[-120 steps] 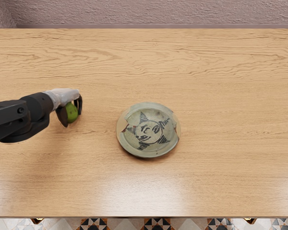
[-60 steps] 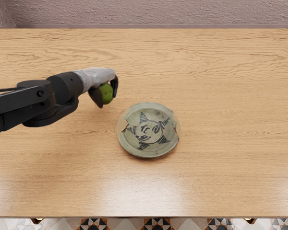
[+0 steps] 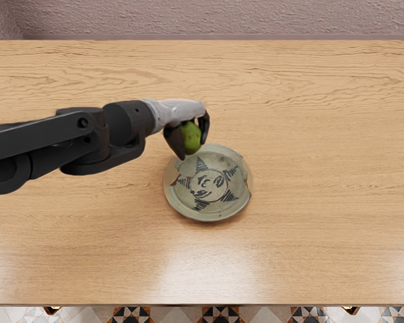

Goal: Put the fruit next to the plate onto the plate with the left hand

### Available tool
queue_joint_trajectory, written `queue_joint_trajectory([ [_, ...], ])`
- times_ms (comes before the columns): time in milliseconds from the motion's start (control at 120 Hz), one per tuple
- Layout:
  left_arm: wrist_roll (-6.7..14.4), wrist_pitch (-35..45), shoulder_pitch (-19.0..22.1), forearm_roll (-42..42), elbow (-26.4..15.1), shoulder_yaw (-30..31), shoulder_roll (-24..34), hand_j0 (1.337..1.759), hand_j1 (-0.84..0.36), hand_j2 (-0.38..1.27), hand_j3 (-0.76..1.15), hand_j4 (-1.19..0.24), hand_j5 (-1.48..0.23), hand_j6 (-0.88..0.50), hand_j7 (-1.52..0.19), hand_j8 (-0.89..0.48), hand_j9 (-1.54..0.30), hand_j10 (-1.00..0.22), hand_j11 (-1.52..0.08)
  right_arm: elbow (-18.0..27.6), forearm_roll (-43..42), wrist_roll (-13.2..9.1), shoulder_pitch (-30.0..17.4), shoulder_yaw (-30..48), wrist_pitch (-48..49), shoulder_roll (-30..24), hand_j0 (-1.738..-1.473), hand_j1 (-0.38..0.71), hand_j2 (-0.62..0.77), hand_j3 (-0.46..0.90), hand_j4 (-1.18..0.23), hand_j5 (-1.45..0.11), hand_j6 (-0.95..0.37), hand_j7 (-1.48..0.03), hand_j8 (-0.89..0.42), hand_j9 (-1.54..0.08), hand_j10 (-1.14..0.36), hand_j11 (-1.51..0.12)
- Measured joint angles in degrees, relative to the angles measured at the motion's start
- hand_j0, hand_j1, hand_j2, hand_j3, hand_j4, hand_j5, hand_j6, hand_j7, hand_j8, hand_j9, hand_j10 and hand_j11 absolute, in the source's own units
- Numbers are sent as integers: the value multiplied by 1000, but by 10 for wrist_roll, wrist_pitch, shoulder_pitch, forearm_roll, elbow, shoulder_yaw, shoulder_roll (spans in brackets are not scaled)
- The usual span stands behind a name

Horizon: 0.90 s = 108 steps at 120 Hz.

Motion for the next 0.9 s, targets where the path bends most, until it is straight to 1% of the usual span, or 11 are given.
queue_joint_trajectory([
  [67, 0, -6, 3, -6, 0, 0, -12, 1648, -235, 206, 0, -755, -1071, -351, -1012, -315, -1032, -518, -1049, 0, 0, 0, 0, 0, 0, 0, -1658, -349, 0, 0, 0, 0, 0, 0, 0, 0, 0, 0],
  [383, 0, -28, 25, -22, 0, 2, -28, 1648, -245, 215, 0, -750, -1072, -343, -1014, -309, -1031, -511, -1050, 0, 0, 0, 0, 0, 0, 0, -1658, -349, 0, 0, 0, 0, 0, 0, 0, 0, 0, 0],
  [550, 0, -35, 37, -22, 2, 3, -40, 1648, -226, 194, 0, -763, -1068, -355, -1012, -320, -1031, -522, -1050, 0, 0, 0, 0, 0, 0, 0, -1658, -349, 0, 0, 0, 0, 0, 0, 0, 0, 0, 0],
  [775, 0, -33, 41, -15, 18, 5, -64, 1648, -238, 209, 0, -764, -1067, -348, -1011, -313, -1031, -514, -1050, 0, 0, 0, 0, 0, 0, 0, -1658, -349, 0, 0, 0, 0, 0, 0, 0, 0, 0, 0],
  [900, 0, -33, 41, -13, 27, 5, -69, 1648, -238, 205, 0, -766, -1063, -348, -1008, -314, -1028, -515, -1048, 0, 0, 0, 0, 0, 0, 0, -1658, -349, 0, 0, 0, 0, 0, 0, 0, 0, 0, 0],
])
